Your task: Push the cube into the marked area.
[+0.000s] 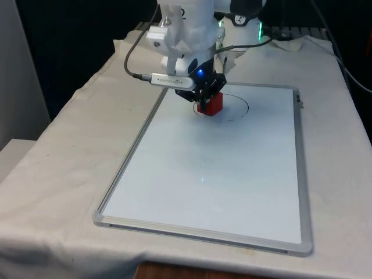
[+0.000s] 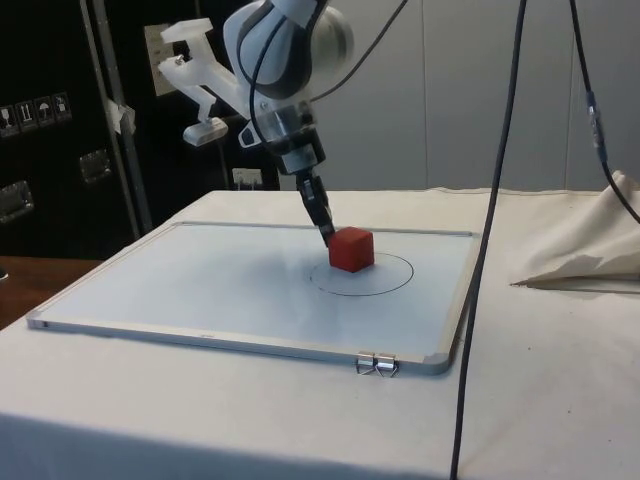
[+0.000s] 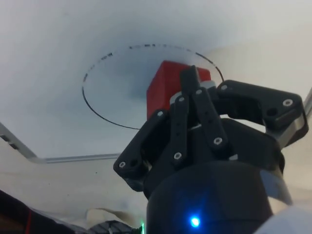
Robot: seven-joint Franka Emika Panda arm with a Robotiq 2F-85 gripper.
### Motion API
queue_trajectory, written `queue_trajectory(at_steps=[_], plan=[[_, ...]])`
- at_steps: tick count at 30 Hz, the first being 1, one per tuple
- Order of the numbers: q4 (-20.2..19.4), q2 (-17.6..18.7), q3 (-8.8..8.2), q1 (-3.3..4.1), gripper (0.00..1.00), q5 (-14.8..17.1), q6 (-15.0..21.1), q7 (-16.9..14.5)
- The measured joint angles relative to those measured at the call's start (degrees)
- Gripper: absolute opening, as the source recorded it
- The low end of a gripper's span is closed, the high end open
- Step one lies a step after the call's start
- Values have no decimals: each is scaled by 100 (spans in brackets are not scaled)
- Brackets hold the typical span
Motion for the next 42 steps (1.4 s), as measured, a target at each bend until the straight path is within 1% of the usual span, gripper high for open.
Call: queue_trajectory(at_steps=[8, 13, 20, 27, 29, 32, 36, 40, 42], plan=[[-115, -97, -34, -6, 0, 29, 0, -17], [-264, -252, -40, -11, 0, 92, 0, -29], [-218, -338, -23, -11, 0, 97, 29, -34], [-143, -304, -17, -11, 0, 201, 218, -218], [-86, -298, 0, -11, 0, 218, 229, -223], [0, -281, 40, -6, 0, 218, 229, -183], [109, -292, 103, 6, 0, 218, 218, -29], [109, -435, 132, 29, 0, 218, 206, 155], [109, -470, 138, 29, 0, 218, 201, 189]])
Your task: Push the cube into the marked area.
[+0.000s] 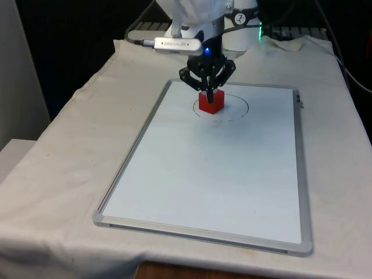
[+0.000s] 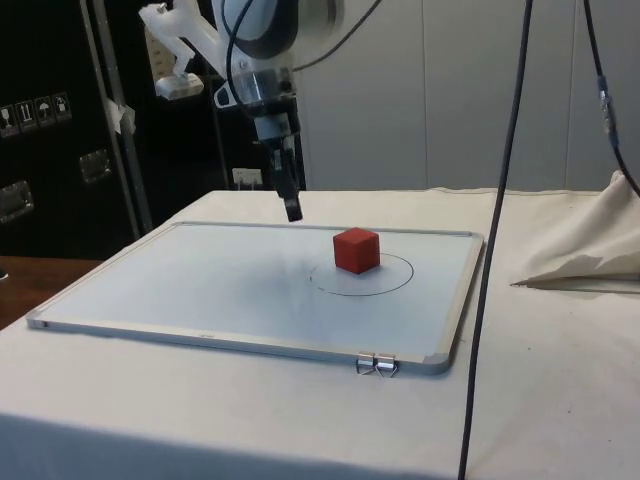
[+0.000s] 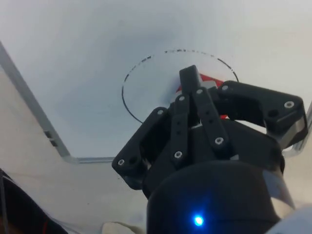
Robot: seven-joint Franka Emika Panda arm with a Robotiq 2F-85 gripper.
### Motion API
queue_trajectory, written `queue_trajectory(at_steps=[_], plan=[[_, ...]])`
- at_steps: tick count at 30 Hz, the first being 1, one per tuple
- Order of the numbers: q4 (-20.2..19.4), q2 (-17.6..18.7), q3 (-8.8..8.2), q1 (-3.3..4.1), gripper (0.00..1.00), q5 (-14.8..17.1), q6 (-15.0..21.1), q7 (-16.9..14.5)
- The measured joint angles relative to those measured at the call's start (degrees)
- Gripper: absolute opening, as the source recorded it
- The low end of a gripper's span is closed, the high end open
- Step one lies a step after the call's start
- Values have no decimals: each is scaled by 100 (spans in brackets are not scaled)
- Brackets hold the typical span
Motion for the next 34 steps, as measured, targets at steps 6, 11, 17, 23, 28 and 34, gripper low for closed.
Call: queue_trajectory(at_steps=[6, 11, 17, 23, 28, 34], plan=[[-6, -212, 17, 29, 0, 0, -46, 275], [-6, -332, 29, 34, 0, 0, -80, 418], [-6, -550, 63, 46, 0, -6, -115, 699], [11, -682, 92, 52, 0, -11, -132, 882], [46, -808, 138, 52, 0, -34, -172, 1094], [149, -865, 195, 52, 0, -46, -241, 1329]])
